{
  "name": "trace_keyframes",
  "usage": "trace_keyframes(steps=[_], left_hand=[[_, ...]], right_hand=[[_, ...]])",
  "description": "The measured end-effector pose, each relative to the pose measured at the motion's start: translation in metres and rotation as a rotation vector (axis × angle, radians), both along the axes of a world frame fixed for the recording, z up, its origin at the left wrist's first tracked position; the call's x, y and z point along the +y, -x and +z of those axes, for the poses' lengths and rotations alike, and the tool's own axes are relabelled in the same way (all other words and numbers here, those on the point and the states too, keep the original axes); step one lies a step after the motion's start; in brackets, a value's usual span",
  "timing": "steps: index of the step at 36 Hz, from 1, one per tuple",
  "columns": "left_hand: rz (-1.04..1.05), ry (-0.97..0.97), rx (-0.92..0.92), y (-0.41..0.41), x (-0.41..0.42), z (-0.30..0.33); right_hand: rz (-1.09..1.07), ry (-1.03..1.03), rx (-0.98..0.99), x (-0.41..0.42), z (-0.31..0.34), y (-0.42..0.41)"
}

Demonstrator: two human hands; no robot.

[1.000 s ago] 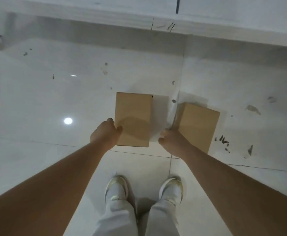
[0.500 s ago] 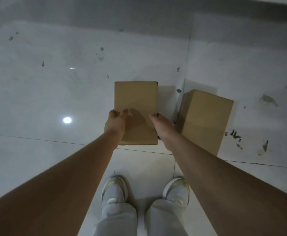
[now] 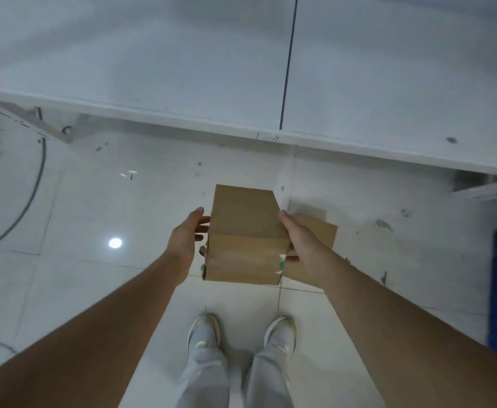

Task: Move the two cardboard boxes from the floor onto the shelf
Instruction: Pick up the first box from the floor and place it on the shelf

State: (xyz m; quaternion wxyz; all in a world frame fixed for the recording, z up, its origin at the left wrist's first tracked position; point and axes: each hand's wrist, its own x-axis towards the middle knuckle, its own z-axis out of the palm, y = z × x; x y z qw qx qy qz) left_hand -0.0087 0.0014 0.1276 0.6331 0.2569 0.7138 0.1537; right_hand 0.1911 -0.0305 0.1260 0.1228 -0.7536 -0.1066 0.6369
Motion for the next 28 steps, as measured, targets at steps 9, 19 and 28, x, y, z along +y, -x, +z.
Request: trace_keyframes(steps=[9, 19, 28], left_hand=[[-0.183, -0.081, -0.095, 0.011, 0.004, 0.142], [-0.097, -0.092, -0.262, 0.004, 0.038, 0.289], [-0.131, -0.042, -0.138, 0.007, 0.082, 0.419]], right_hand=[[-0.128, 0.107, 0.186, 0.023, 0.166, -0.019], [-0.108, -0.060, 0.237, 0.043, 0.319, -0.026], [-0.009, -0.307, 0.117, 0.047, 0.420, -0.021]])
